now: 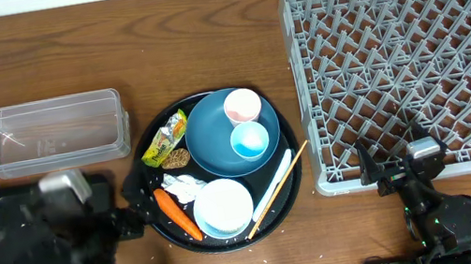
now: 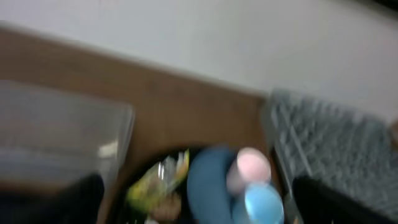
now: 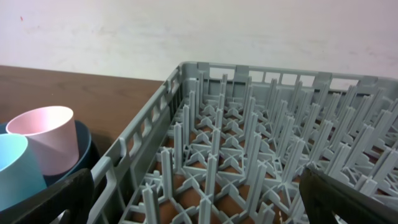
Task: Sort waste into correct bins and load items into the dishwasher rack
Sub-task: 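Move the left gripper over the yellow snack wrapper on the round tray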
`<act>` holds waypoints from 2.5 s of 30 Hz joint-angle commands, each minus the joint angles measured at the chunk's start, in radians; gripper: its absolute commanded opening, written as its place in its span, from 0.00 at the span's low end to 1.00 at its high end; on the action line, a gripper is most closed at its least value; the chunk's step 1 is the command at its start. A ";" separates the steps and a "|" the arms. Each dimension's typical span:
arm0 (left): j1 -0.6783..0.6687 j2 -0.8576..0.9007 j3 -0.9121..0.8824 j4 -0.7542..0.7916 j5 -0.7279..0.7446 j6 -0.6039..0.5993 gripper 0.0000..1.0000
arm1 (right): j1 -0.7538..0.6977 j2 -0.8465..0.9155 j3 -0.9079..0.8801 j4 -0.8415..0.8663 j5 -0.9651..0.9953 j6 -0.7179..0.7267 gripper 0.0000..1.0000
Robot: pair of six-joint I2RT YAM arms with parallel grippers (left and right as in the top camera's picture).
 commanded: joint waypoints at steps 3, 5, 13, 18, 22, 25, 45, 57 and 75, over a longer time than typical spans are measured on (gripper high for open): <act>-0.002 0.271 0.269 -0.214 0.144 -0.005 0.98 | 0.003 -0.004 -0.002 -0.002 -0.008 -0.008 0.99; -0.002 0.338 0.299 -0.218 0.192 -0.005 0.98 | 0.003 -0.004 -0.002 -0.002 -0.008 -0.008 0.99; -0.002 0.552 0.291 -0.237 0.157 0.009 0.98 | 0.003 -0.004 -0.002 -0.002 -0.008 -0.008 0.99; -0.002 0.683 0.291 -0.322 0.153 0.010 0.98 | 0.003 -0.004 -0.002 -0.002 -0.008 -0.008 0.99; -0.003 0.773 0.288 -0.363 0.104 0.010 0.95 | 0.003 -0.004 -0.002 -0.002 -0.008 -0.008 0.99; -0.015 0.829 0.276 -0.388 0.037 0.010 0.80 | 0.003 -0.004 -0.002 -0.002 -0.008 -0.008 0.99; -0.134 1.070 0.260 -0.410 -0.239 0.087 0.60 | 0.003 -0.004 -0.002 -0.002 -0.008 -0.008 0.99; -0.270 1.158 0.260 -0.274 -0.241 0.199 0.59 | 0.003 -0.004 -0.002 -0.002 -0.008 -0.008 0.99; -0.262 1.162 0.260 -0.280 -0.384 0.317 0.57 | 0.003 -0.004 -0.002 -0.002 -0.008 -0.008 0.99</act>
